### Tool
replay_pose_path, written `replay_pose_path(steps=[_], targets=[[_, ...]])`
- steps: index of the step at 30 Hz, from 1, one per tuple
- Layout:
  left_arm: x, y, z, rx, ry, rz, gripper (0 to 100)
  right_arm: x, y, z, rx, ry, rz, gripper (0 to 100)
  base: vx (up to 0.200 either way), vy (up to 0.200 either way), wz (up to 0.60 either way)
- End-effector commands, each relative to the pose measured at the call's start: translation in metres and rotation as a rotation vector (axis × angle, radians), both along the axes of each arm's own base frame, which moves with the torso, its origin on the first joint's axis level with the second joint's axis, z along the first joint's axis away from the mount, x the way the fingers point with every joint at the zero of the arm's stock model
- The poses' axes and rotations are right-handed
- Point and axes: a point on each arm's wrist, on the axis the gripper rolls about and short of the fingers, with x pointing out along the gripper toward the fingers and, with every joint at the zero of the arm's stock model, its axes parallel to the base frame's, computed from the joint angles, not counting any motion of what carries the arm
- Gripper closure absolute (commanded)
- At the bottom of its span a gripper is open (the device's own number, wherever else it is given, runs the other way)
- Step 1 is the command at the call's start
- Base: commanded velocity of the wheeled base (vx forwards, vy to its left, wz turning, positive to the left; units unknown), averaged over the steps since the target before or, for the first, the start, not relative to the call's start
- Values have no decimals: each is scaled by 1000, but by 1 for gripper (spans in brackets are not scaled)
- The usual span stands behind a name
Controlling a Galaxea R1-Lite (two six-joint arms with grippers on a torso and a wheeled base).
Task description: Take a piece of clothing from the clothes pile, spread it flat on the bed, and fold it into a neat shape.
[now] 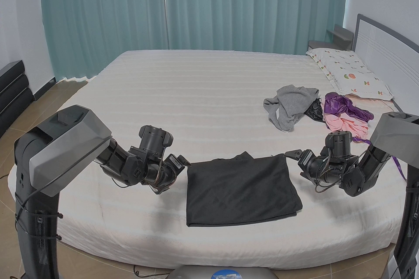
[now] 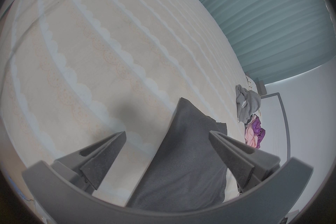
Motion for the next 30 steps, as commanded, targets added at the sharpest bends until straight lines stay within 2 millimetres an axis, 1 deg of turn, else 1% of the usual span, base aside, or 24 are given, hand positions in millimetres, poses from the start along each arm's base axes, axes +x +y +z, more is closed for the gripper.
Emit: replay_pose_path(steps=[1, 6, 12, 19, 20, 24, 30], targets=[[0, 0, 0, 0, 0, 0, 0, 0, -1, -2, -1, 5, -1, 0, 0, 0, 0], [0, 0, 1, -2, -2, 1, 0, 0, 0, -2, -2, 6, -1, 0, 0, 0, 0], [0, -1, 1, -1, -3, -2, 0, -1, -1, -2, -2, 8, -3, 0, -200, 0, 0], [2, -1, 2, -3, -12, 0, 0, -2, 0, -4, -15, 19, 2, 0, 0, 0, 0], [2, -1, 1, -2, -11, 0, 0, -8, -1, -8, -49, 31, 26, 0, 0, 0, 0], [2, -1, 1, -1, -10, -1, 0, -15, -1, -24, -138, 53, 91, 0, 0, 0, 0], [2, -1, 1, -2, -9, 0, 0, -19, 0, -29, -167, 66, 117, 0, 0, 0, 0]])
